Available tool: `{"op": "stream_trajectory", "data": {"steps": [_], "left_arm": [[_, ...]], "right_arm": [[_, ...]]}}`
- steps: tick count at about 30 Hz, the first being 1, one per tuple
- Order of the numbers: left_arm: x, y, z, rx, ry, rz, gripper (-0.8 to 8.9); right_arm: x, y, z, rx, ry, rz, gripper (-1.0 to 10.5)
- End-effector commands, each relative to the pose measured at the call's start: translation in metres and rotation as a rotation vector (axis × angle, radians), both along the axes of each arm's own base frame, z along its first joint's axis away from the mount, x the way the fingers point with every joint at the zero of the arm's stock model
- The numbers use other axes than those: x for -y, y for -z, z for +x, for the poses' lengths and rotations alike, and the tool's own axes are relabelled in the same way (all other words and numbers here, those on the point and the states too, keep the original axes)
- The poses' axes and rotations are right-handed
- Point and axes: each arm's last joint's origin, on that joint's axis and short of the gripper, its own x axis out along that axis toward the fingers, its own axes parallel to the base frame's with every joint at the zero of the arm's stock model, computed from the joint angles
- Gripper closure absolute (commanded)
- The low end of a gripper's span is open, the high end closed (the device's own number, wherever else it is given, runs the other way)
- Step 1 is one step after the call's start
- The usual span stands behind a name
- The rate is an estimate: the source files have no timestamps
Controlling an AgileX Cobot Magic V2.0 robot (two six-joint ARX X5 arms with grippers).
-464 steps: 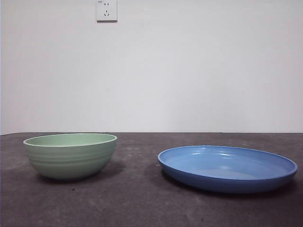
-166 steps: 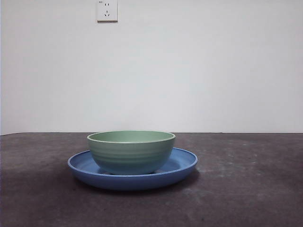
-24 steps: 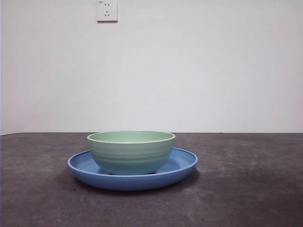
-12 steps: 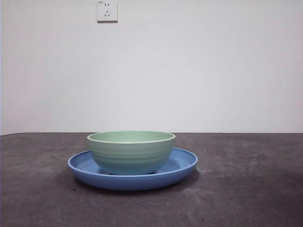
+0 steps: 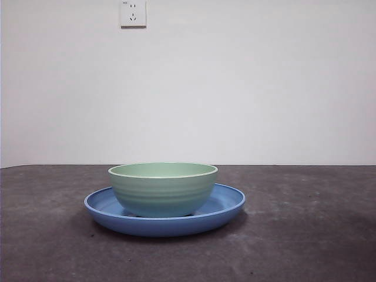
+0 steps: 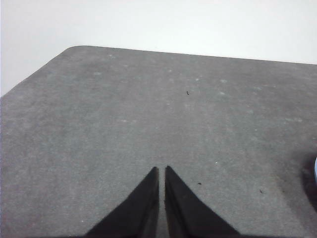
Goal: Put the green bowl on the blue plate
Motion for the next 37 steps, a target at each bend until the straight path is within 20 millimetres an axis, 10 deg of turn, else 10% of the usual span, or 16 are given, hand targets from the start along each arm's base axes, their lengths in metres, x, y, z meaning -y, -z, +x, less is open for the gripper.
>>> {"op": "stream_trajectory", "data": {"steps": [1, 37], "left_arm": [[-0.0002, 0.0076, 0.0008, -0.027, -0.003, 0.012, 7.94], [-0.0002, 0.0076, 0.0008, -0.027, -0.003, 0.012, 7.94]], "right_arm": [[-0.0007, 0.0027, 0.0001, -0.014, 0.000, 0.014, 9.3], [0.0007, 0.0005, 0.0004, 0.005, 0.026, 0.068, 9.3]]}}
